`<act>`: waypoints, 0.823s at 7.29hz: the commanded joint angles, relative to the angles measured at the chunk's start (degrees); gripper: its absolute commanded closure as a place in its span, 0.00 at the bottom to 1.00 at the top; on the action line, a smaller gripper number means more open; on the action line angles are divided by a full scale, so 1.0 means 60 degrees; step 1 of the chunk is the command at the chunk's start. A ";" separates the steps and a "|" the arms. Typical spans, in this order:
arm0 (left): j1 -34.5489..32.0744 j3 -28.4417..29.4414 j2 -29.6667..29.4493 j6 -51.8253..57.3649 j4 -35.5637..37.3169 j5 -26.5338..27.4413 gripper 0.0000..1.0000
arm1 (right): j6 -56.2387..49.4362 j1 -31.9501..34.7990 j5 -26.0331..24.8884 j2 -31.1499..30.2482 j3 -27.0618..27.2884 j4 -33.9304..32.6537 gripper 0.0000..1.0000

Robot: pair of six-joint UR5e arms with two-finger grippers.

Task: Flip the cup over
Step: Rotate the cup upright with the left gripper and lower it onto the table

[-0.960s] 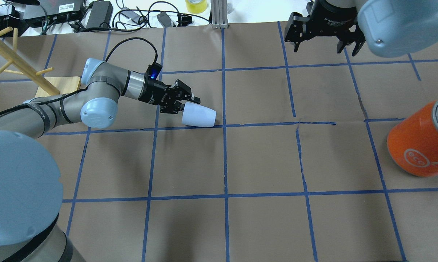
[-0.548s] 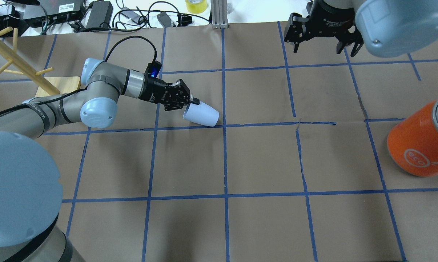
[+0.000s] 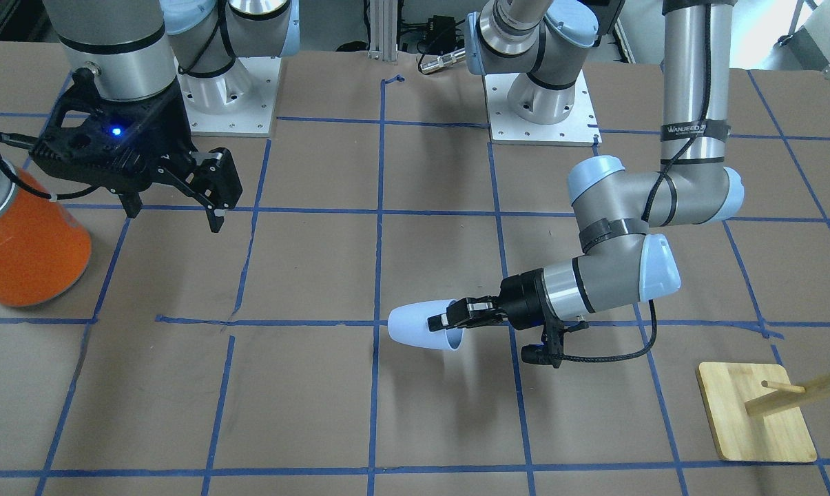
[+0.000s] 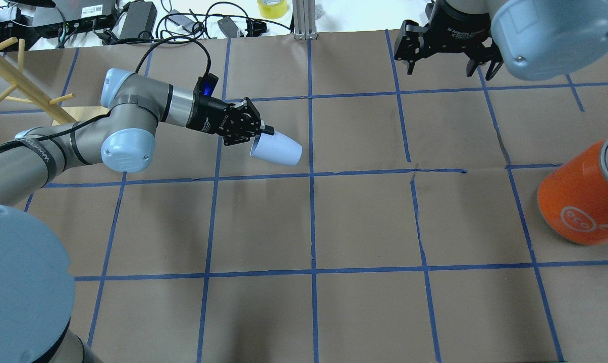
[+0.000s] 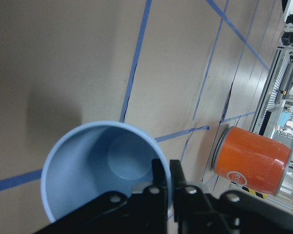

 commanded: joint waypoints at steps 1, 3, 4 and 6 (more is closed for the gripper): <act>-0.0044 0.0518 0.0710 -0.0273 0.0003 0.3086 1.00 | -0.0027 -0.0025 -0.0062 0.0016 0.0149 0.0035 0.00; -0.0073 0.0857 0.1093 0.0062 -0.0042 0.5772 1.00 | 0.0003 -0.0025 0.0024 0.0016 0.0106 0.0021 0.00; -0.0074 0.1018 0.1181 0.1035 -0.0027 0.7194 1.00 | 0.0003 -0.0025 0.0010 0.0031 0.0121 0.0006 0.00; -0.0074 0.1442 0.0920 0.2650 0.0061 0.8992 1.00 | -0.0012 -0.0025 -0.0019 0.0031 0.0136 0.0006 0.00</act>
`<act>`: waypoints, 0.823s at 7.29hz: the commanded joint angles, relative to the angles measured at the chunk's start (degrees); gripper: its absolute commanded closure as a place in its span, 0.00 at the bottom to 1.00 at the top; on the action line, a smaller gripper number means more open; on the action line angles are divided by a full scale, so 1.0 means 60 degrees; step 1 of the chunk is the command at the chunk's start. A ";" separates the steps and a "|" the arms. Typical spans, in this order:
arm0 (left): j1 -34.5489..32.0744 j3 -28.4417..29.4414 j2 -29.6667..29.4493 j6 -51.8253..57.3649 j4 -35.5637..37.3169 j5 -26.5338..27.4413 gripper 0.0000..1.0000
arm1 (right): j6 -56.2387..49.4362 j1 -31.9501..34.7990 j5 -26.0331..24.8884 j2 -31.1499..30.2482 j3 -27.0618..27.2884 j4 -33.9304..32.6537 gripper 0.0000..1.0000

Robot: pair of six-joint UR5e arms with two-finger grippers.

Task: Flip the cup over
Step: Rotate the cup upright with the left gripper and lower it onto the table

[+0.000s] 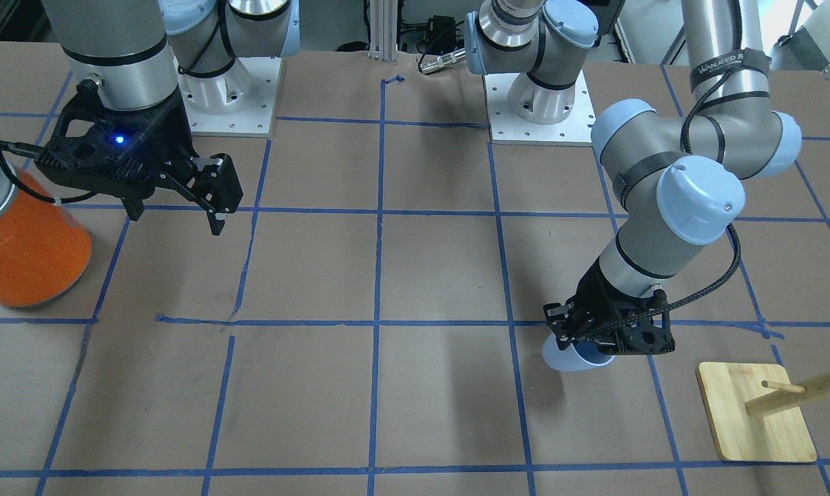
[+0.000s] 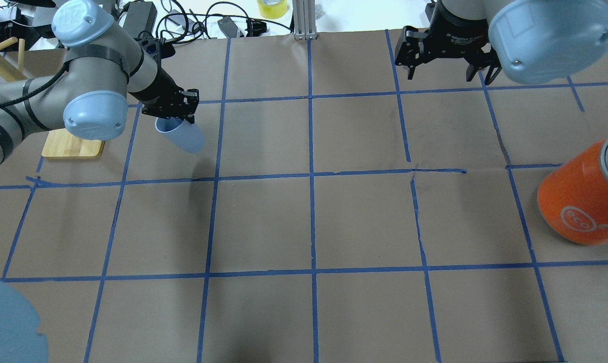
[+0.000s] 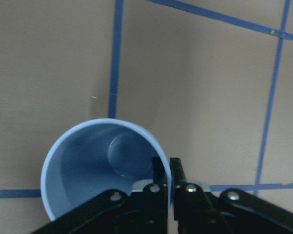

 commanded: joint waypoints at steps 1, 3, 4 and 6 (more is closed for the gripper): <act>-0.0002 0.0393 -0.0357 0.0983 0.0627 0.1023 1.00 | -0.0005 0.0000 -0.0025 0.0003 0.0021 -0.0001 0.00; -0.0002 0.0467 -0.0957 0.1259 0.1434 0.1008 1.00 | -0.0063 0.0000 -0.0039 0.0017 0.0036 -0.0016 0.00; -0.0002 0.0482 -0.1076 0.1363 0.1540 0.1008 1.00 | -0.0064 0.0000 -0.0039 0.0003 0.0036 -0.0016 0.00; -0.0002 0.0482 -0.1267 0.1891 0.1526 0.0936 1.00 | -0.0005 0.0000 -0.0054 0.0003 0.0036 0.0013 0.00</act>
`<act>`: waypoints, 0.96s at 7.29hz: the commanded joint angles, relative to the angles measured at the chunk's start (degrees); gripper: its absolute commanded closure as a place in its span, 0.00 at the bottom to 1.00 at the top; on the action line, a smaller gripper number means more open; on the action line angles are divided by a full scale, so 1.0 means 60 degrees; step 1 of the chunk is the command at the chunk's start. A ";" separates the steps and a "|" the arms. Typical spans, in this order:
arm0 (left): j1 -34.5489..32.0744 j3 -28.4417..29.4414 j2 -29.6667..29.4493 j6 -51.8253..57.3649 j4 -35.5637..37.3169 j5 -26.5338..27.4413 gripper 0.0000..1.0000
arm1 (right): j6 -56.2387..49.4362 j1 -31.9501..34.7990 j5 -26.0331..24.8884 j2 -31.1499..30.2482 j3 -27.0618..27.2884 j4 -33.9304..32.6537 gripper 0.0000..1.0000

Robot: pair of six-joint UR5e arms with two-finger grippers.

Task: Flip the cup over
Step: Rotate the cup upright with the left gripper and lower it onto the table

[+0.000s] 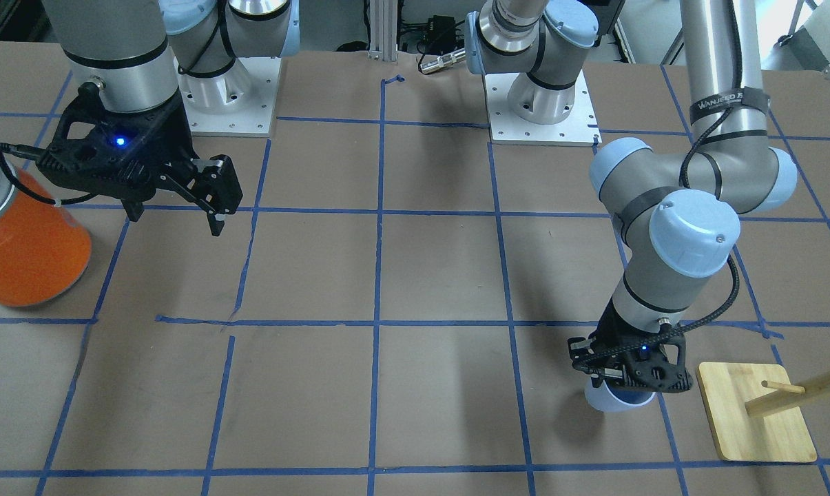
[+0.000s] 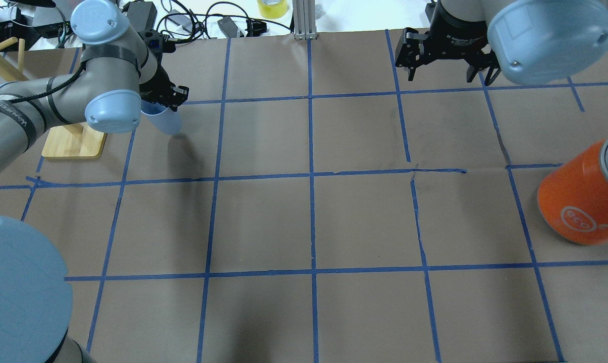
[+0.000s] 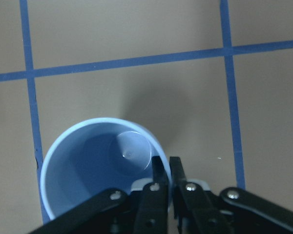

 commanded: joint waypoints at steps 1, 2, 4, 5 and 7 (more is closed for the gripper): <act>0.0000 0.0007 -0.0127 0.0224 0.0020 -0.0057 0.99 | 0.0024 0.0000 -0.0012 -0.0002 0.0001 0.0031 0.00; 0.0000 0.0007 -0.0156 0.0195 0.0034 -0.0072 0.72 | 0.0024 0.0000 -0.0012 -0.0002 0.0001 0.0046 0.00; 0.0000 -0.0022 -0.0157 0.0078 0.0034 -0.0086 0.26 | 0.0039 0.0000 0.0017 -0.0002 0.0030 0.0119 0.00; 0.0000 -0.0008 -0.0099 0.0106 0.0035 -0.0072 0.21 | 0.0039 0.0000 -0.0012 -0.0002 0.0016 0.0076 0.00; -0.0160 0.0022 0.0659 0.0106 -0.0299 0.0029 0.09 | -0.0005 0.0000 -0.0012 -0.0002 0.0030 0.0060 0.00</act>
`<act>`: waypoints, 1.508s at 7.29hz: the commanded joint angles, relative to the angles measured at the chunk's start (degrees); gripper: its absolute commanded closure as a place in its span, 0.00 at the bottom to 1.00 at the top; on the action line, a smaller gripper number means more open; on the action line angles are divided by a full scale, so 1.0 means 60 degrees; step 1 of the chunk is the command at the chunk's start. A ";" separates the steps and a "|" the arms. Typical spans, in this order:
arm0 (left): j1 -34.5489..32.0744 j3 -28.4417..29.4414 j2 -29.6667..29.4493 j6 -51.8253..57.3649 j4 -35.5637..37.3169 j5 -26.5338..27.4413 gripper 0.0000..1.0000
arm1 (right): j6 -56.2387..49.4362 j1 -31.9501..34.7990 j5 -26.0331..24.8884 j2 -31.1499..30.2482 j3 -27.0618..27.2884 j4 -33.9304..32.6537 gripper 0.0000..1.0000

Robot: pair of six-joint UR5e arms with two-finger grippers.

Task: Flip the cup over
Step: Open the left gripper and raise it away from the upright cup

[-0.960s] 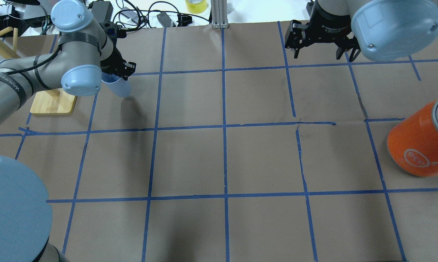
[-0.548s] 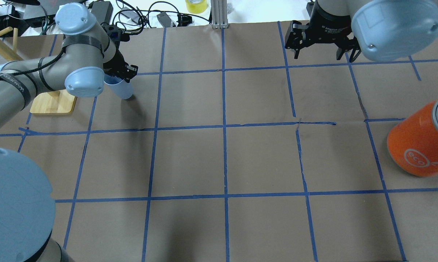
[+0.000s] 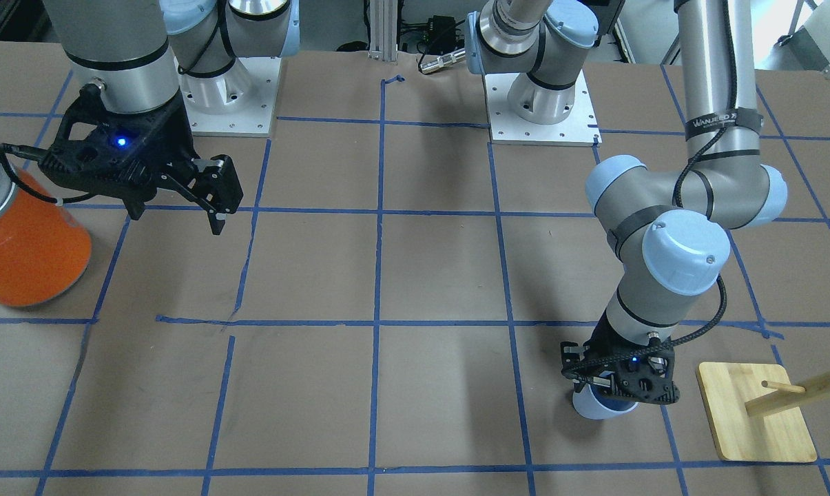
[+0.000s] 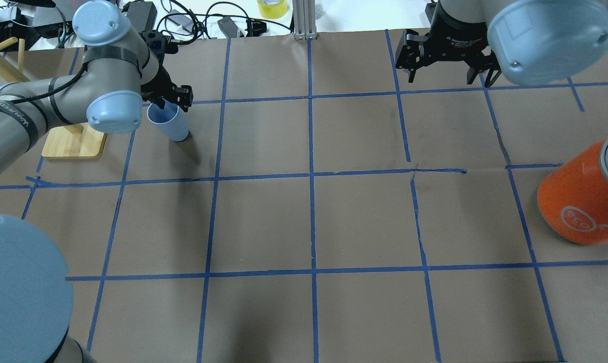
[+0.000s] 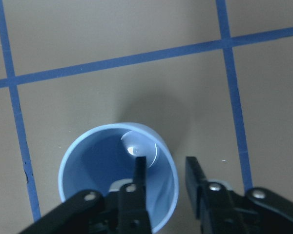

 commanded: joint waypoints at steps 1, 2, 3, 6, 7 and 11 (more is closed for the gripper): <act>-0.0521 0.0056 0.1120 -0.0134 -0.1375 0.0116 0.05 | -0.0056 0.0000 -0.0003 0.0015 0.0011 0.0004 0.00; -0.0859 0.0202 0.1822 -0.0179 -0.2634 0.0290 0.04 | -0.0057 0.0000 -0.0003 0.0015 0.0011 0.0033 0.00; -0.1094 0.0493 0.2569 -0.0194 -0.4038 0.0234 0.00 | -0.0057 0.0000 -0.0003 0.0015 0.0011 0.0062 0.00; -0.1068 0.1915 0.3922 -0.0194 -0.6584 0.0277 0.00 | 0.0002 0.0000 -0.0003 0.0000 0.0011 0.0106 0.00; -0.1038 0.1874 0.3968 -0.0208 -0.6471 0.0263 0.00 | 0.0002 0.0000 0.0012 0.0000 0.0011 0.0106 0.00; -0.0980 0.1624 0.4159 -0.2048 -0.6616 0.0454 0.00 | 0.0002 0.0000 0.0012 0.0015 0.0011 0.0121 0.00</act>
